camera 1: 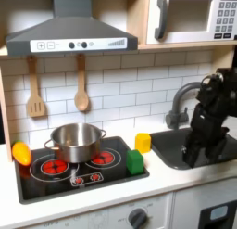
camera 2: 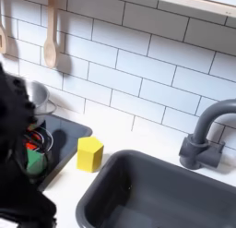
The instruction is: Reach green block
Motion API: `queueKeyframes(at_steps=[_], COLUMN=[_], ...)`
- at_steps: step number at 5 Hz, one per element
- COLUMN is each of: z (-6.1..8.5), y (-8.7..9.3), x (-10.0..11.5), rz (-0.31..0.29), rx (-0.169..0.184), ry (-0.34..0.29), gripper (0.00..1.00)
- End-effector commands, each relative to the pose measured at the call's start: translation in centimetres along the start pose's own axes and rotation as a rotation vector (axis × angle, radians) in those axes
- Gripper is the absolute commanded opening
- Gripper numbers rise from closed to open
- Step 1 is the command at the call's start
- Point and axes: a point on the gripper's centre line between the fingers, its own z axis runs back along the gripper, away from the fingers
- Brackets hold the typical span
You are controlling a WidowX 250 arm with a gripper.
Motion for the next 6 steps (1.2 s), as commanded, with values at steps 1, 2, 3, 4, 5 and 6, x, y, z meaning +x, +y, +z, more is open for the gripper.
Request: queueKeyframes(at_steps=[1, 2, 3, 4, 5, 6], z=[-0.5, -0.7, -0.8, -1.0, -1.4, -1.6], y=[0.9, 1.2, 1.3, 1.6, 2.1, 3.1], x=[2.7, 3.6, 4.4, 5.0, 5.6, 6.6], rz=[-0.008, -0.005, -0.007, 0.011, 0.015, 0.027], rx=[0.018, 0.028, 0.033, 0.045, 0.053, 0.056], ry=[-0.031, -0.050, -0.081, -0.091, -0.085, -0.100], gripper=[1.00, 1.00, 1.00, 1.00, 1.00, 1.00])
